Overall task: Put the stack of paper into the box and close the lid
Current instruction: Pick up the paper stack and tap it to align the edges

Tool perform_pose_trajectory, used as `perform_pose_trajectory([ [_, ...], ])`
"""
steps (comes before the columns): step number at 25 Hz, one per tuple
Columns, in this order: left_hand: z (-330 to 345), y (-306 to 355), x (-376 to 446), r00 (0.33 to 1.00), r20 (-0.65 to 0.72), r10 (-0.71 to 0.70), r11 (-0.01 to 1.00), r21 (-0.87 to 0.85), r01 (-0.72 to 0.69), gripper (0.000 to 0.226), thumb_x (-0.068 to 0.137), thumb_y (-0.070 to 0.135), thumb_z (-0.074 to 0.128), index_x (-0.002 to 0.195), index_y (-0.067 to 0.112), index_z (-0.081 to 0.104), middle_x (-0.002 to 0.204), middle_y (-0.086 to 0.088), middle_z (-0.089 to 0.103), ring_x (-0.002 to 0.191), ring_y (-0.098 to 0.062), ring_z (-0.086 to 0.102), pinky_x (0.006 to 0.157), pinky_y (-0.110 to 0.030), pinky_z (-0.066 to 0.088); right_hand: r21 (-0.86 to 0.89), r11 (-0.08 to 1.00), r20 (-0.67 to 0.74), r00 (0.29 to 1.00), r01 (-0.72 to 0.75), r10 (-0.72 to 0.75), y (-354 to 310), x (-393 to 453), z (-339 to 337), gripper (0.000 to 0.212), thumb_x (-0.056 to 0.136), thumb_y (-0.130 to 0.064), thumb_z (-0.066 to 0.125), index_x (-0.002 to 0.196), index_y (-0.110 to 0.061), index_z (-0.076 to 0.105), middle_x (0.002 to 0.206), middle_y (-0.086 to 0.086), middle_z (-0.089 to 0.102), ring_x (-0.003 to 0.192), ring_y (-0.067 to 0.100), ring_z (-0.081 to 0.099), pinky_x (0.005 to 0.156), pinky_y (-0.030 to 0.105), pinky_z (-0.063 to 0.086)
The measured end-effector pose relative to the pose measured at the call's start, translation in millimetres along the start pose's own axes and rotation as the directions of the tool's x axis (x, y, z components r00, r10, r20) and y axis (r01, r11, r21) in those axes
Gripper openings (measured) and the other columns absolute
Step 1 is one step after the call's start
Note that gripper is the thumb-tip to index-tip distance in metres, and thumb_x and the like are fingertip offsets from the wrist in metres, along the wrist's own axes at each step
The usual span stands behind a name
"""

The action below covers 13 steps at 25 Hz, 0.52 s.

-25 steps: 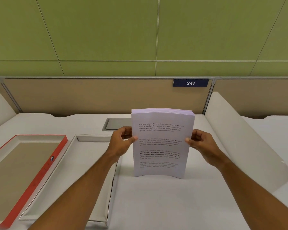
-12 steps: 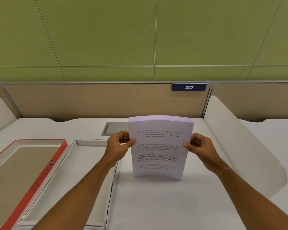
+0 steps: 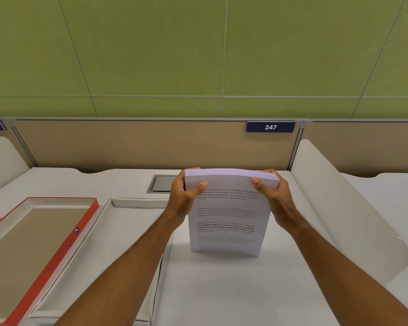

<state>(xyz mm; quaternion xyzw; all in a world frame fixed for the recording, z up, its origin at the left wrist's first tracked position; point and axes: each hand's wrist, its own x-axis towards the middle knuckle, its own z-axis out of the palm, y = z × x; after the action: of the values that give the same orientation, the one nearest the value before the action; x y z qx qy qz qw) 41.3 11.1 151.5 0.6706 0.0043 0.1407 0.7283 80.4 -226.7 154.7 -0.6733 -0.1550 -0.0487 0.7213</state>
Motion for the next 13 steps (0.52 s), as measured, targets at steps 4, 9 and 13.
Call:
perform_pose_trajectory([
  [4,0.3,-1.8,1.3,0.999,0.022,-0.025,1.0,0.01,0.024,0.057,0.067,0.019,0.071,0.12,0.003,0.056,0.109,-0.019,0.068,0.089,-0.027,0.065,0.071,-0.037,0.055,-0.007,1.0,-0.006,1.0,-0.014,0.014,4.2,-2.4,1.1,0.042,0.076,-0.034,0.071,0.106,-0.008,0.059,0.092,0.005,0.069,0.073,0.007,0.069,0.059,0.019,0.054],
  [9,-17.2,-7.7,1.4,1.0,0.019,-0.011,0.986,0.164,0.008,0.038,0.077,0.006,0.073,0.113,0.008,0.062,0.107,-0.012,0.07,0.095,-0.027,0.065,0.076,-0.036,0.057,-0.05,0.997,0.092,0.994,-0.05,0.055,13.6,-9.4,-21.2,0.041,0.078,-0.019,0.074,0.117,-0.013,0.065,0.107,0.007,0.075,0.093,0.023,0.071,0.07,0.027,0.058],
  [13,-35.8,-11.3,1.5,1.0,0.014,0.018,0.952,0.307,-0.021,0.022,0.079,0.005,0.076,0.098,0.013,0.068,0.098,-0.003,0.074,0.092,-0.022,0.069,0.079,-0.027,0.058,-0.128,0.988,0.105,0.989,-0.086,0.1,23.6,-13.4,-37.4,0.037,0.082,-0.003,0.074,0.118,-0.01,0.068,0.112,0.009,0.075,0.102,0.032,0.07,0.085,0.039,0.059],
])
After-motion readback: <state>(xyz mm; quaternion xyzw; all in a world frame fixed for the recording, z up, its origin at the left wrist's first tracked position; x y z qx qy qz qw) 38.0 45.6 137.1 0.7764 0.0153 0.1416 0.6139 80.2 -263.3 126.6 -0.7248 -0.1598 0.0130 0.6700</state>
